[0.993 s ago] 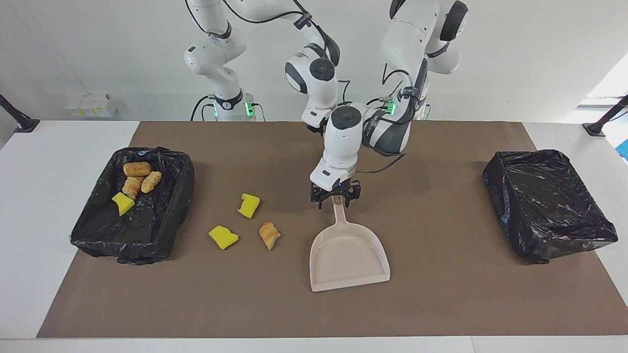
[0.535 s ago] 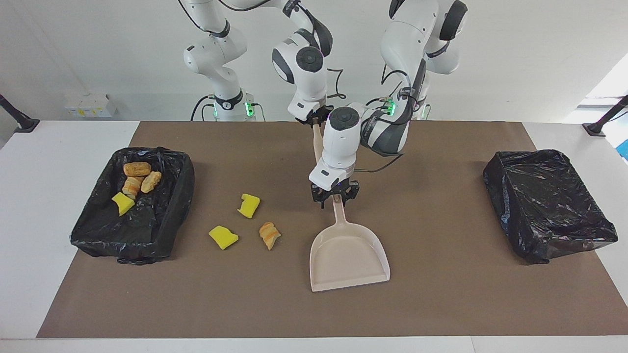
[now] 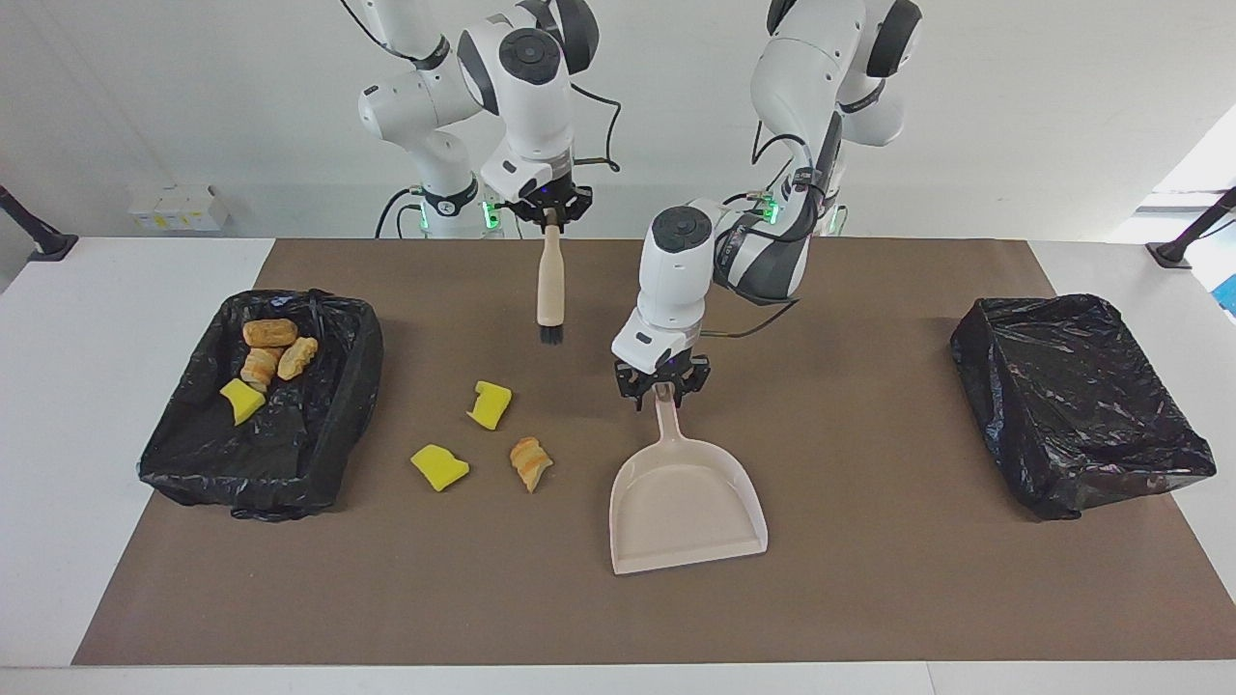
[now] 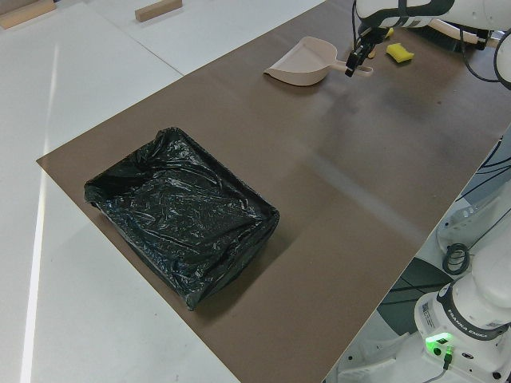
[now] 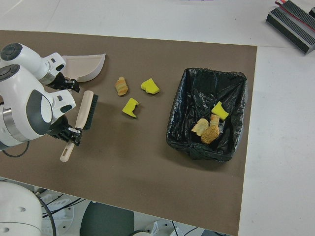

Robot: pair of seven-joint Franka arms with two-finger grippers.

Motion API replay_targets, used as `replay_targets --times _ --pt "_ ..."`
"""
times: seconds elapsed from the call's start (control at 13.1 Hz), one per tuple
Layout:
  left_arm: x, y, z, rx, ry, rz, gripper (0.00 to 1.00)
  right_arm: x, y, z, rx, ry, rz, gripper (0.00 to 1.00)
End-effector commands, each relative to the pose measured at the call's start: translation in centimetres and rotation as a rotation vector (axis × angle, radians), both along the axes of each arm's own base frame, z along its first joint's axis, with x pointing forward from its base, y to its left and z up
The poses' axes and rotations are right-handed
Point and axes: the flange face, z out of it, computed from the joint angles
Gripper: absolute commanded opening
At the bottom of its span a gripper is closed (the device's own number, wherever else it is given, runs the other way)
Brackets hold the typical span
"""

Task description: Sweep and dump trash in bin

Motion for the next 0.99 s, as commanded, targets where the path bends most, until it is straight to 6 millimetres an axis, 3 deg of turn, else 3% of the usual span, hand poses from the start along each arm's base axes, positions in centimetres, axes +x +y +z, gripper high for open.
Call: replay_targets --times 0.0,0.23,0.31,0.46,0.76,0.92 --pt "-0.4 0.6 0.7 0.015 -0.012 0.0 0.0 3.3 -4.0 -0.2 -0.057 -0.036 0.071 0.0" --pt "0.0 1.0 1.0 0.015 -0.017 -0.007 0.0 8.6 -10.5 -0.1 -0.117 -0.059 0.159 0.0" --pt "0.5 2.0 2.2 0.014 -0.028 -0.021 0.0 10.1 -11.9 0.2 -0.123 -0.063 0.169 0.0" --pt "1.0 4.1 4.1 0.038 0.003 -0.12 0.0 12.7 -14.3 -0.1 -0.188 -0.067 0.213 0.0" --pt "0.7 6.7 8.2 0.066 0.041 -0.18 0.0 17.6 -17.2 -3.7 -0.307 -0.098 0.308 0.0" --pt "0.9 8.9 9.7 0.075 0.069 -0.269 0.0 19.4 -19.5 -4.0 -0.336 -0.101 0.317 0.0"
